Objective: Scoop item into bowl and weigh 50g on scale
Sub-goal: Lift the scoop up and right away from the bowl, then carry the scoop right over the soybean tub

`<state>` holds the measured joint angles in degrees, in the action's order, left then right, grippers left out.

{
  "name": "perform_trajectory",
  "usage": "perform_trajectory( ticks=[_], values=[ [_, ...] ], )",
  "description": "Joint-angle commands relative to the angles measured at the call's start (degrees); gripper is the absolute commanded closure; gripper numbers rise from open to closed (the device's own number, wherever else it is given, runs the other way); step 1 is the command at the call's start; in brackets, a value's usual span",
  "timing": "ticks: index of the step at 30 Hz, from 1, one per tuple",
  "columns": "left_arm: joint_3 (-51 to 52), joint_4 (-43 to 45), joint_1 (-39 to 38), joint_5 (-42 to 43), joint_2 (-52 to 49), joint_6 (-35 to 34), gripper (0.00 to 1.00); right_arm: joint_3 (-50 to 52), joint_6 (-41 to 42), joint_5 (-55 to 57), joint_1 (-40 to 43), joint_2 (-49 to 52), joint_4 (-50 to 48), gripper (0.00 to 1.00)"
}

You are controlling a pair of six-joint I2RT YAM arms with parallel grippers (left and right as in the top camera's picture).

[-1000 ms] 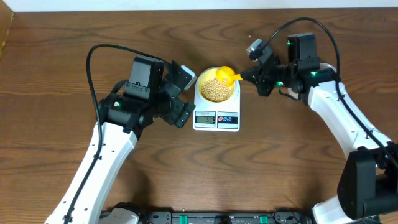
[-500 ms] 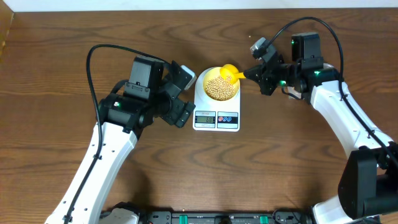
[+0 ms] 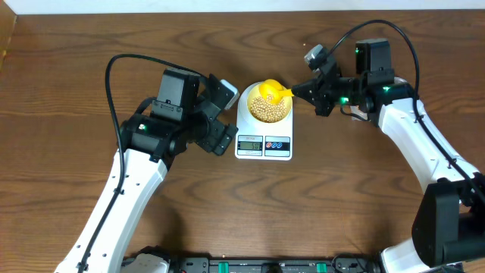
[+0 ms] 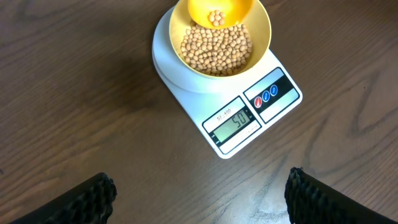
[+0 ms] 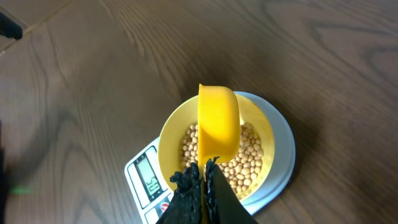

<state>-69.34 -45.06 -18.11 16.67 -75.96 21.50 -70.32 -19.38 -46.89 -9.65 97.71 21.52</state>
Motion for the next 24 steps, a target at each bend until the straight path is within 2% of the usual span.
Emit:
perform_trajectory(
  ticks=[1,11,16,24],
  values=[
    [0.8,-0.2,0.0,0.9,0.3,1.0,0.11,-0.1,4.5,-2.1,0.2,-0.1,-0.8,0.99],
    [0.8,-0.2,0.0,0.9,0.4,1.0,0.11,-0.1,17.1,-5.8,0.3,-0.1,-8.9,0.99],
    [0.8,-0.2,0.0,0.9,0.3,1.0,0.11,-0.1,18.3,-5.7,0.9,-0.1,-13.2,0.99],
    [0.8,-0.2,0.0,0.9,0.4,1.0,0.11,-0.1,25.7,0.3,3.8,-0.1,-21.5,0.99]
  ],
)
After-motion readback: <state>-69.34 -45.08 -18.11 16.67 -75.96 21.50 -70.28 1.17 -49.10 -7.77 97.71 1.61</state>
